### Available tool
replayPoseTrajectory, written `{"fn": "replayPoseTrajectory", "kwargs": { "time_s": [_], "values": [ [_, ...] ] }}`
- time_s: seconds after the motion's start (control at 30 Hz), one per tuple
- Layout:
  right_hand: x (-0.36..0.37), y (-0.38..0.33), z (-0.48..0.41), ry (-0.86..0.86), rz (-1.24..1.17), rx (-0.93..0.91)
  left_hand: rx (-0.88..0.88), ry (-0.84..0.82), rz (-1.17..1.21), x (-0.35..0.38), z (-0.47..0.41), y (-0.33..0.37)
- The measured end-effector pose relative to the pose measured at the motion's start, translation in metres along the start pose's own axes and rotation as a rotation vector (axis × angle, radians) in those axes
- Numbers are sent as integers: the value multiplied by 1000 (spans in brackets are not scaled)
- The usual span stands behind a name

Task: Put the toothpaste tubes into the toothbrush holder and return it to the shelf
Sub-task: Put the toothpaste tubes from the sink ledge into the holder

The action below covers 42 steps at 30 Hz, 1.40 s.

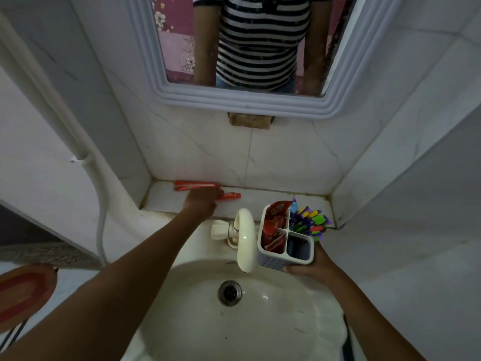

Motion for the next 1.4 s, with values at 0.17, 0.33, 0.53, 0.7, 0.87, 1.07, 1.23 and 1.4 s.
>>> {"fn": "replayPoseTrajectory", "kwargs": {
  "time_s": [0.17,0.33,0.53,0.7,0.87,1.07,1.23,1.4],
  "values": [
    [0,-2,2,-5,-1,-11,-28,119,-4,-1,6,-3],
    [1,-4,4,-18,-4,-13,-272,108,745,-22,32,-28],
    [2,-6,3,-31,10,-36,120,114,700,-140,70,52],
    [1,-10,8,-5,4,-6,319,36,220,-170,84,129],
    [1,-17,11,4,45,-13,370,-87,4,-155,84,176],
    [2,-14,8,-11,21,-14,410,-278,-212,-98,85,206],
    [1,-14,8,3,-3,-11,371,-334,-127,-65,84,200],
    [1,-11,3,-15,13,-14,306,-346,-143,-61,82,199]
  ]
}}
Point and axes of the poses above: each hand's wrist, its own z-axis away from the middle knuckle, its own x-axis out of the palm, y = z × x, the point moved 10 cm from there along -z, towards the middle knuckle, and after that the axes turned 2 degrees about y, right-handed, at the moved point
